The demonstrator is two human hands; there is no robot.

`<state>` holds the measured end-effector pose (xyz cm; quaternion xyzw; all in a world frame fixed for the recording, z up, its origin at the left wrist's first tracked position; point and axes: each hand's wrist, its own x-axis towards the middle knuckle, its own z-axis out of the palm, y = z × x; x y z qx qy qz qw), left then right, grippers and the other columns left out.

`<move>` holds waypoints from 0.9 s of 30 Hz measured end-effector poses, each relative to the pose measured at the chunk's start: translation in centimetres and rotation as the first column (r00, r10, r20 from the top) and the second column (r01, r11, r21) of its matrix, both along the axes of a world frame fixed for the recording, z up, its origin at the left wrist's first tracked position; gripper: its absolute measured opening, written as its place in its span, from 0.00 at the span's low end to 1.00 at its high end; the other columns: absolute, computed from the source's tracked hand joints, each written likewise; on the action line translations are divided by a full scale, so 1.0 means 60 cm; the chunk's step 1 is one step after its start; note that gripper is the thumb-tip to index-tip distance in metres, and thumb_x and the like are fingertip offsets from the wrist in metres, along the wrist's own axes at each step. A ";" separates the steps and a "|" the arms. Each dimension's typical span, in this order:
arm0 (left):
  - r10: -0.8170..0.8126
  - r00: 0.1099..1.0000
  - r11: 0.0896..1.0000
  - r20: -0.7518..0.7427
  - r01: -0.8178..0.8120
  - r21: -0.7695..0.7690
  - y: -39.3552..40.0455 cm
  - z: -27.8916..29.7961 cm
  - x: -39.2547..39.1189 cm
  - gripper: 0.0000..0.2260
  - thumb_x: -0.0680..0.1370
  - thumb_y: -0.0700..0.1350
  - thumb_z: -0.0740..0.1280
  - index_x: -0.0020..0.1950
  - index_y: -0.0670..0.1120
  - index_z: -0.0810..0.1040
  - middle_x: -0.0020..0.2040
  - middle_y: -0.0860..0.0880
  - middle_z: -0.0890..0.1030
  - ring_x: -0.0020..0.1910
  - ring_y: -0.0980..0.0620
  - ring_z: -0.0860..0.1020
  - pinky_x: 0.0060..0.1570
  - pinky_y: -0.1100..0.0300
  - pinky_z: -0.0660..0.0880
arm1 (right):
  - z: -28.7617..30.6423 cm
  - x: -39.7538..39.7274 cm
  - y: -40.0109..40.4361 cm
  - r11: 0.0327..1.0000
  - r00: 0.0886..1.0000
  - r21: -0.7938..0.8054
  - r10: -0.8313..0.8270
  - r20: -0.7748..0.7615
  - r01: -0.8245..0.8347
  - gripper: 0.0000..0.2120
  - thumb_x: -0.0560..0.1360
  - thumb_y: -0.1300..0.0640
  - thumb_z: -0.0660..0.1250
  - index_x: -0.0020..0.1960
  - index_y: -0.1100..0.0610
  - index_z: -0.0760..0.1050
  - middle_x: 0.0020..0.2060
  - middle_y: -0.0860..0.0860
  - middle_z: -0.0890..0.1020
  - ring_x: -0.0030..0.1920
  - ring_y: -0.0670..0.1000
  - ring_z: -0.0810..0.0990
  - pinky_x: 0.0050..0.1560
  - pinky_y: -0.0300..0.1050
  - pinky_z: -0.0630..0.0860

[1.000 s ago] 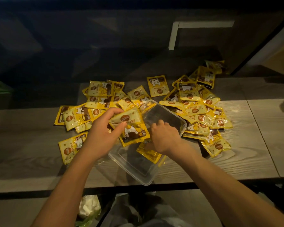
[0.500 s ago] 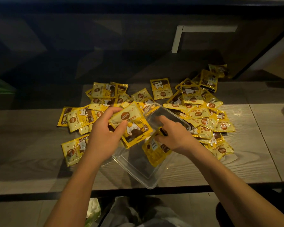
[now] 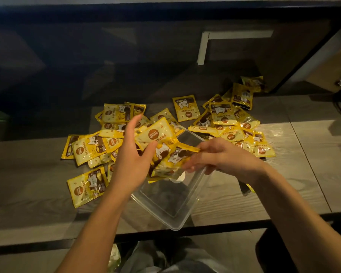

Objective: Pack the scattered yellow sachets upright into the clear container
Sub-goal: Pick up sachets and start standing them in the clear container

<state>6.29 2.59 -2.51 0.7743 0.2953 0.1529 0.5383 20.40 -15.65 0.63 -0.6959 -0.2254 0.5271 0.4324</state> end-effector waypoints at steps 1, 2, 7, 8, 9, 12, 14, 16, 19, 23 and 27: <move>0.013 1.000 1.000 -0.013 -0.013 -0.027 -0.001 0.001 0.001 0.29 0.79 0.49 0.69 0.71 0.71 0.59 0.65 0.65 0.72 0.62 0.62 0.75 0.59 0.54 0.76 | 0.001 -0.002 0.001 1.000 0.996 -0.006 -0.020 0.085 0.021 0.13 0.77 0.56 0.69 0.50 0.67 0.78 0.40 0.52 0.87 0.40 0.46 0.85 0.33 0.33 0.74; 0.019 0.999 0.999 -0.027 -0.021 -0.047 -0.003 0.002 0.002 0.29 0.79 0.49 0.69 0.72 0.70 0.59 0.62 0.67 0.73 0.61 0.61 0.76 0.59 0.52 0.77 | 0.002 -0.004 0.003 0.999 0.985 -0.003 -0.052 0.165 0.053 0.14 0.76 0.55 0.70 0.47 0.68 0.78 0.35 0.52 0.86 0.34 0.46 0.83 0.31 0.33 0.72; 0.008 0.996 0.995 -0.089 -0.017 -0.096 -0.006 -0.001 0.006 0.25 0.79 0.46 0.70 0.71 0.63 0.67 0.64 0.54 0.78 0.60 0.55 0.79 0.59 0.49 0.79 | 0.008 -0.002 0.013 0.998 0.900 -0.020 -0.048 0.433 0.063 0.14 0.74 0.47 0.72 0.41 0.59 0.81 0.30 0.52 0.76 0.30 0.48 0.71 0.30 0.44 0.64; 0.005 0.997 0.992 -0.082 -0.016 -0.128 -0.006 -0.003 0.006 0.22 0.79 0.45 0.70 0.68 0.63 0.70 0.62 0.55 0.80 0.58 0.57 0.80 0.58 0.49 0.79 | 0.008 -0.001 0.013 0.998 0.896 -0.014 -0.046 0.442 0.059 0.14 0.74 0.47 0.72 0.41 0.58 0.81 0.30 0.52 0.76 0.30 0.47 0.71 0.30 0.43 0.64; 0.003 0.997 0.988 -0.078 -0.015 -0.154 -0.006 -0.004 0.007 0.19 0.79 0.45 0.70 0.64 0.65 0.72 0.59 0.55 0.82 0.56 0.58 0.81 0.57 0.49 0.80 | 0.009 -0.001 0.013 0.998 0.896 -0.004 -0.050 0.441 0.058 0.14 0.74 0.47 0.71 0.41 0.59 0.81 0.30 0.52 0.76 0.30 0.47 0.71 0.30 0.43 0.64; 0.014 0.997 0.978 -0.071 -0.028 -0.205 -0.004 -0.007 0.010 0.15 0.78 0.45 0.70 0.59 0.63 0.76 0.56 0.55 0.84 0.56 0.55 0.81 0.60 0.45 0.78 | 0.003 -0.001 0.007 0.994 0.907 0.060 -0.111 0.406 0.095 0.14 0.76 0.50 0.71 0.43 0.62 0.79 0.32 0.56 0.75 0.31 0.50 0.72 0.31 0.47 0.67; 0.038 0.999 0.965 -0.038 -0.046 -0.257 -0.004 -0.009 0.011 0.13 0.78 0.44 0.71 0.60 0.57 0.79 0.54 0.54 0.85 0.56 0.53 0.82 0.60 0.44 0.77 | -0.003 -0.004 0.004 0.978 0.925 0.130 -0.196 0.326 0.162 0.09 0.76 0.54 0.70 0.46 0.61 0.79 0.35 0.57 0.80 0.33 0.51 0.77 0.31 0.47 0.74; 0.078 0.997 0.937 0.008 -0.071 -0.341 -0.004 -0.009 0.010 0.10 0.79 0.42 0.70 0.59 0.51 0.80 0.53 0.52 0.86 0.55 0.52 0.83 0.60 0.43 0.77 | -0.012 -0.012 -0.001 0.934 0.940 0.209 -0.318 0.120 0.289 0.05 0.77 0.60 0.69 0.51 0.60 0.78 0.42 0.56 0.84 0.39 0.53 0.83 0.35 0.45 0.80; 0.129 0.989 0.872 0.066 -0.082 -0.483 -0.006 -0.012 0.009 0.10 0.81 0.39 0.66 0.59 0.49 0.81 0.56 0.49 0.86 0.57 0.49 0.83 0.61 0.44 0.77 | -0.027 -0.026 -0.008 0.802 0.849 0.281 -0.485 -0.207 0.527 0.09 0.76 0.69 0.66 0.52 0.58 0.76 0.47 0.55 0.85 0.47 0.56 0.85 0.40 0.46 0.82; 0.154 0.984 0.805 0.085 -0.075 -0.589 -0.010 -0.014 0.012 0.11 0.82 0.38 0.64 0.62 0.50 0.78 0.57 0.49 0.85 0.59 0.49 0.82 0.59 0.46 0.78 | -0.044 -0.052 0.002 0.613 0.656 0.272 -0.580 -0.483 0.742 0.14 0.73 0.72 0.66 0.55 0.58 0.76 0.54 0.60 0.83 0.53 0.63 0.83 0.44 0.51 0.83; 0.164 0.982 0.790 0.094 -0.073 -0.609 -0.014 -0.013 0.018 0.11 0.82 0.39 0.64 0.60 0.52 0.77 0.55 0.50 0.86 0.57 0.50 0.83 0.54 0.52 0.80 | -0.057 -0.093 0.026 0.594 0.666 0.301 -0.674 -0.320 0.746 0.10 0.74 0.66 0.69 0.52 0.54 0.80 0.50 0.52 0.85 0.52 0.53 0.84 0.46 0.41 0.80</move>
